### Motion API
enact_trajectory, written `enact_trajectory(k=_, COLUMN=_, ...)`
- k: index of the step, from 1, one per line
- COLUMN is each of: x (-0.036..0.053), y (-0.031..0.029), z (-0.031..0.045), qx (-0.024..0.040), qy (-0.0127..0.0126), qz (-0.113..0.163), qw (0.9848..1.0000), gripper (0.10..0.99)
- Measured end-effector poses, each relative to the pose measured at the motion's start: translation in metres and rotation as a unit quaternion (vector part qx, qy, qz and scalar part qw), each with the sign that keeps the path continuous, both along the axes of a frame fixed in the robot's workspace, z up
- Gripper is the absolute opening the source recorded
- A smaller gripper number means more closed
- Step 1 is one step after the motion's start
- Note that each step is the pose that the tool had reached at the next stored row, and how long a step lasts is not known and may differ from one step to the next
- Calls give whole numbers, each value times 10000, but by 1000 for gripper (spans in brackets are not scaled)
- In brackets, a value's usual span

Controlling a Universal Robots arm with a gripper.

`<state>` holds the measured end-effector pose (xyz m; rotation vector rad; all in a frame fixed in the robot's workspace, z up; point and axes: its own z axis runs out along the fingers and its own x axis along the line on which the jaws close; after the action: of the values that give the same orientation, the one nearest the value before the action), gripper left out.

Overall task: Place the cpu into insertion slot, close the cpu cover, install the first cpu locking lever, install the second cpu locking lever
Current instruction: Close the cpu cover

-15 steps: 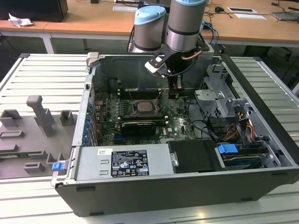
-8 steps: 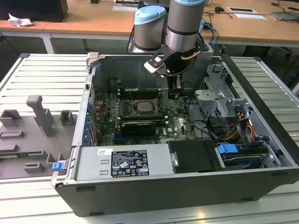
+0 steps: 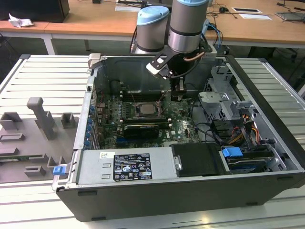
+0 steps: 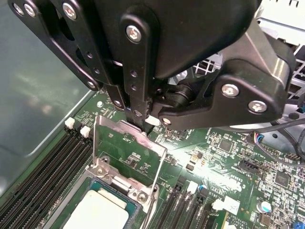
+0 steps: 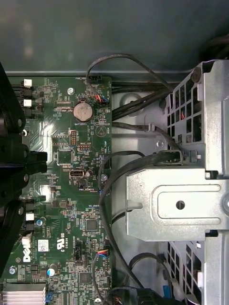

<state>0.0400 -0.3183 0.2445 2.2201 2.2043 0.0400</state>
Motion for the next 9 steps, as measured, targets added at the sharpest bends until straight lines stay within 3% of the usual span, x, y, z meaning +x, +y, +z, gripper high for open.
enact_trajectory(k=9, x=-29, y=0, z=0, qx=0, qy=0, qz=0, qw=10000, gripper=106)
